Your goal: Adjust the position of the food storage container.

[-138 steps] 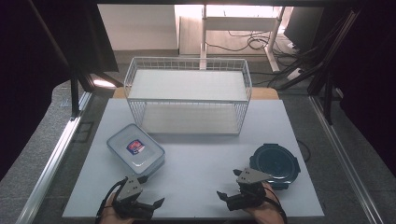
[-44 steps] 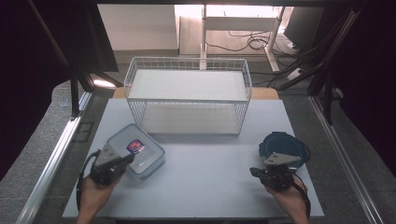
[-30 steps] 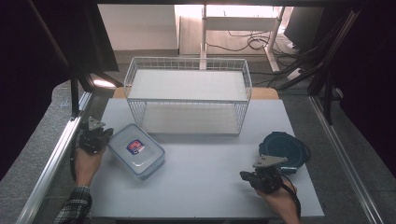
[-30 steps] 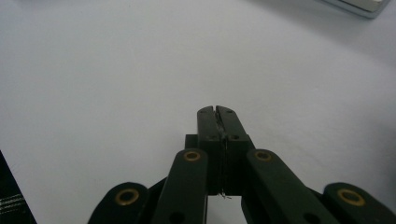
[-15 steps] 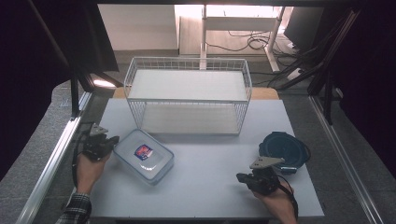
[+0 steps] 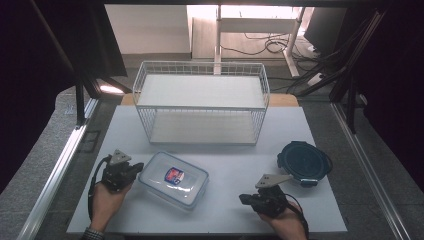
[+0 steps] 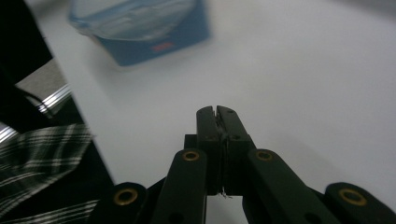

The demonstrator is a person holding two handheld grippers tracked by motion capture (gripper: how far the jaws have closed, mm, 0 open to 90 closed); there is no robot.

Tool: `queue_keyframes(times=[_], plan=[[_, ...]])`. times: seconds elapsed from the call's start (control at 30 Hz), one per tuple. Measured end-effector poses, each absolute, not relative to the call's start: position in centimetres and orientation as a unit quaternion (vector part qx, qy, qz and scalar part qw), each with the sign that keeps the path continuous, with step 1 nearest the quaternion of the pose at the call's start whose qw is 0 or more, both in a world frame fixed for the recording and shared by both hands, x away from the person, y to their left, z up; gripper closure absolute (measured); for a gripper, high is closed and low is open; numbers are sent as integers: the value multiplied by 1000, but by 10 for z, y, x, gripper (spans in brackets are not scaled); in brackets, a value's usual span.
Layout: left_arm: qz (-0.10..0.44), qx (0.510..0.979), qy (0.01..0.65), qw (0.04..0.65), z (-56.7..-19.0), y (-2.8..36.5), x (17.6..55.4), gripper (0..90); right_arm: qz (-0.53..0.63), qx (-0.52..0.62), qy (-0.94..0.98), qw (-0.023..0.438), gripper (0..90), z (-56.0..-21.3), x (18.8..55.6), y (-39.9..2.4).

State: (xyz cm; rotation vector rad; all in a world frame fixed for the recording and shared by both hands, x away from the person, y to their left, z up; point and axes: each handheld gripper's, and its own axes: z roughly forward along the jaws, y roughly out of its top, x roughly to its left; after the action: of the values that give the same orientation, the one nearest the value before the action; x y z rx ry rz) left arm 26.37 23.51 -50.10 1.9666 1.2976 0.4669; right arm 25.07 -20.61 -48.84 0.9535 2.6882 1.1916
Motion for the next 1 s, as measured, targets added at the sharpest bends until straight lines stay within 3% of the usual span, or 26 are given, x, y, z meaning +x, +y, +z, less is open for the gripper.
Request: queue_keyframes(times=[0.17, 0.37, 1.0], plan=[[154, 774, 488, 373, -502, 217, 246, 900, 369, 263, 891, -7, 880, -497, 234, -171], [139, 786, 471, 376, -504, 196, 231, 900, 364, 262, 893, -23, 869, -502, 228, -159], [96, 785, 458, 406, -507, 173, 216, 900, 359, 327, 872, 55, 893, -497, 255, -196]])
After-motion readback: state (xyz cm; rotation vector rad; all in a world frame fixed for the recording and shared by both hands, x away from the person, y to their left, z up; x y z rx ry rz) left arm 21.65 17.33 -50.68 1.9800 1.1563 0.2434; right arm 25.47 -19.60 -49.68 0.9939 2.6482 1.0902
